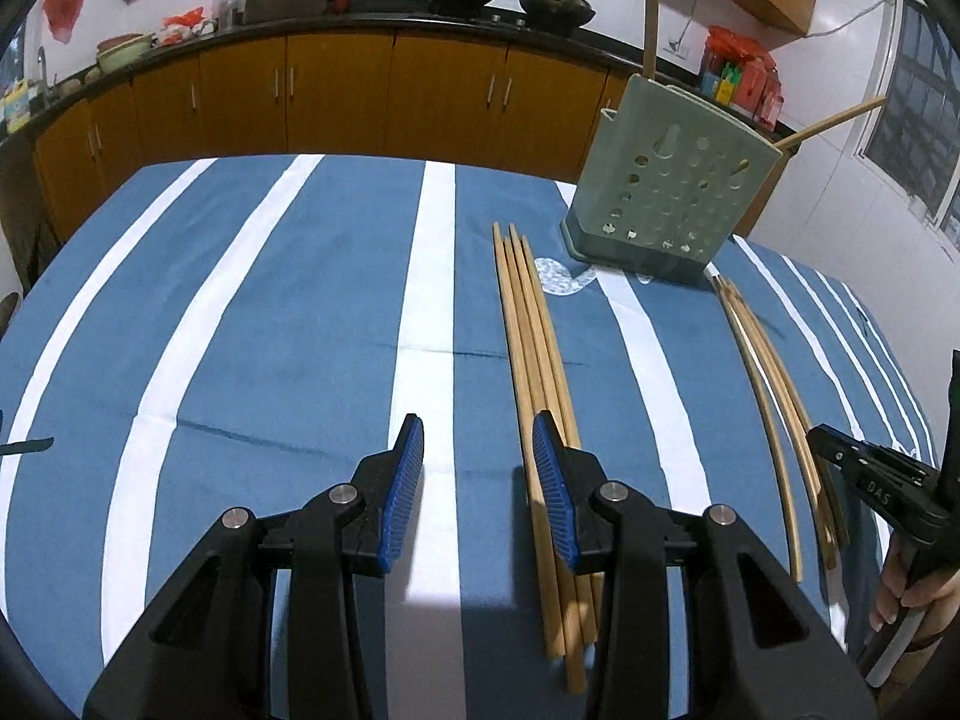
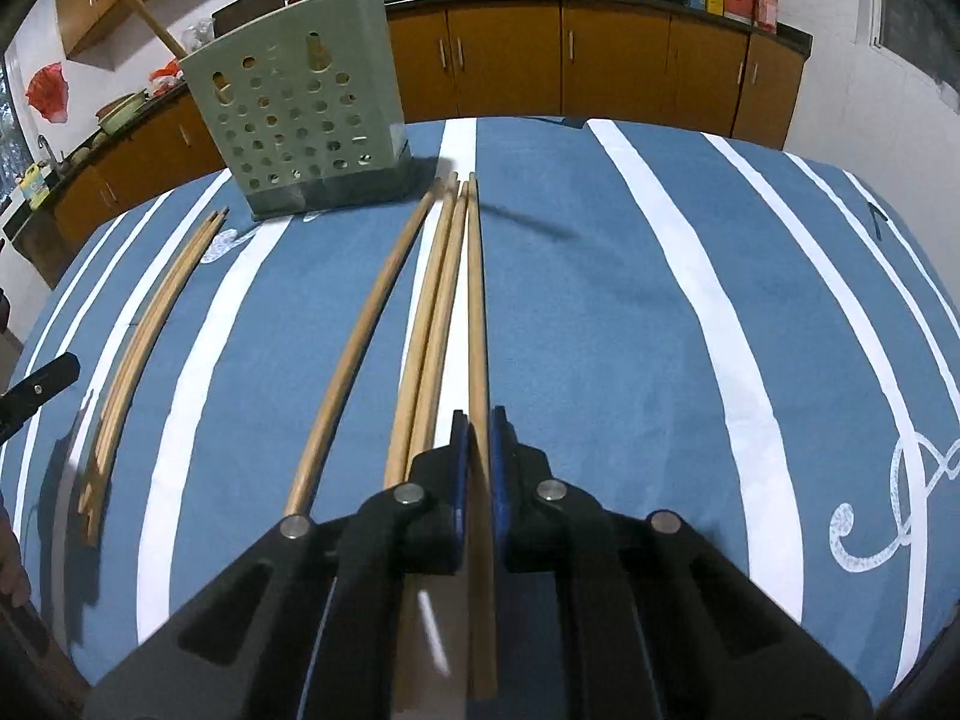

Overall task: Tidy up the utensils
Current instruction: 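Lower the left gripper to grasp another chopstick while the right gripper grasps one too, then raise the left gripper's chopstick into the green holder and open it while the right gripper does likewise, then lower the left gripper to grasp a third chopstick while the right gripper grasps one too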

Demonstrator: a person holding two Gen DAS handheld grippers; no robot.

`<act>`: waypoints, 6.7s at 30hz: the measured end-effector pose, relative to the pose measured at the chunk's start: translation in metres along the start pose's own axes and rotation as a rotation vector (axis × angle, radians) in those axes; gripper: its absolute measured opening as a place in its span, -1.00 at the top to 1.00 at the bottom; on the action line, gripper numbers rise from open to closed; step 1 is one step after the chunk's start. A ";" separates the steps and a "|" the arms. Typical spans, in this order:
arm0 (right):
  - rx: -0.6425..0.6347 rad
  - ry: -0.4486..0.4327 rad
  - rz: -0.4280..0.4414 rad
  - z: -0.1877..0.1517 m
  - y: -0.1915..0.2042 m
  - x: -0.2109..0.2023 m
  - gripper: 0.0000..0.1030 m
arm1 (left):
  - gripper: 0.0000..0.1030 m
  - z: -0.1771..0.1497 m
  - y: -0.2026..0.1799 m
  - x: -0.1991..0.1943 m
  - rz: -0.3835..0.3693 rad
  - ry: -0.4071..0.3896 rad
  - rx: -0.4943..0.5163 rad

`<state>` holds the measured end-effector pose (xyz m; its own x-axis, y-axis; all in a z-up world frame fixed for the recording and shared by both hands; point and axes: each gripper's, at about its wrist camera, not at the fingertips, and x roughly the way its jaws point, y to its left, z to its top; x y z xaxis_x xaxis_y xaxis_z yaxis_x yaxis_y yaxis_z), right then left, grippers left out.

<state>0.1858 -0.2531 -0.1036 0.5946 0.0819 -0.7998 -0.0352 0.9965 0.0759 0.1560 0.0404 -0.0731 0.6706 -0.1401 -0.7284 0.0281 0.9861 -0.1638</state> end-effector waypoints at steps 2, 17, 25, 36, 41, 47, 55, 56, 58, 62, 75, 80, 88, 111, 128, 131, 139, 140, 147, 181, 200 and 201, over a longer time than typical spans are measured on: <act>-0.007 -0.009 -0.043 0.000 0.000 0.000 0.84 | 0.24 -0.001 -0.002 0.001 -0.008 0.007 0.006; 0.013 -0.018 -0.057 0.001 -0.008 0.001 0.84 | 0.50 -0.009 -0.020 0.019 0.014 0.070 0.099; 0.020 -0.015 -0.036 -0.002 -0.005 -0.002 0.75 | 0.52 -0.008 -0.028 0.026 0.057 0.065 0.126; 0.062 -0.048 -0.118 0.007 -0.029 0.004 0.84 | 0.84 0.005 0.025 0.024 0.139 0.056 0.014; 0.070 -0.050 -0.110 0.006 -0.032 0.004 0.84 | 0.84 0.005 0.035 0.022 0.124 0.041 -0.014; 0.071 -0.050 -0.107 0.006 -0.031 0.004 0.82 | 0.83 0.005 0.038 0.021 0.098 0.038 -0.039; 0.068 -0.050 -0.110 0.005 -0.032 0.004 0.82 | 0.83 0.005 0.040 0.021 0.088 0.038 -0.047; 0.068 -0.050 -0.110 0.005 -0.032 0.004 0.82 | 0.83 0.005 0.040 0.020 0.090 0.038 -0.045; 0.067 -0.050 -0.110 0.005 -0.032 0.004 0.82 | 0.83 0.005 0.039 0.020 0.093 0.039 -0.043; 0.068 -0.051 -0.109 0.005 -0.032 0.004 0.82 | 0.83 0.006 0.039 0.020 0.093 0.039 -0.042; 0.067 -0.051 -0.110 0.005 -0.032 0.004 0.82 | 0.82 0.005 0.039 0.020 0.091 0.039 -0.044; 0.067 -0.051 -0.110 0.005 -0.032 0.004 0.82 | 0.82 0.005 0.040 0.020 0.091 0.039 -0.044; 0.066 -0.052 -0.110 0.005 -0.031 0.004 0.81 | 0.82 0.005 0.040 0.020 0.092 0.038 -0.043; 0.117 -0.250 -0.058 0.013 -0.042 -0.074 0.85 | 0.85 0.024 0.034 -0.043 0.055 -0.122 -0.043; 0.090 -0.593 0.043 0.097 -0.033 -0.184 0.85 | 0.85 0.114 0.011 -0.115 0.006 -0.360 0.024; 0.086 -0.635 0.106 0.110 -0.030 -0.207 0.85 | 0.86 0.128 -0.003 -0.130 -0.027 -0.395 0.052; 0.078 -0.701 0.224 0.144 -0.011 -0.232 0.85 | 0.85 0.166 -0.044 -0.150 -0.101 -0.525 0.075; 0.075 -0.708 0.226 0.149 -0.008 -0.230 0.85 | 0.86 0.171 -0.049 -0.150 -0.109 -0.547 0.071; 0.060 -0.654 0.218 0.186 0.008 -0.191 0.85 | 0.86 0.205 -0.082 -0.134 -0.125 -0.686 0.042; 0.083 -0.382 0.100 0.076 -0.019 -0.129 0.66 | 0.28 0.116 -0.033 -0.113 0.000 -0.472 0.003; 0.036 -0.004 0.034 -0.001 -0.001 -0.002 0.81 | 0.28 0.009 0.004 -0.019 0.003 -0.079 -0.072; 0.028 -0.004 0.038 0.000 0.000 0.000 0.81 | 0.28 0.008 0.002 -0.017 -0.002 -0.071 -0.066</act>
<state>0.1852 -0.2535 -0.1034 0.5963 0.1194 -0.7939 -0.0353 0.9918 0.1227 0.1506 0.0455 -0.0560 0.7216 -0.1327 -0.6795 -0.0179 0.9776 -0.2099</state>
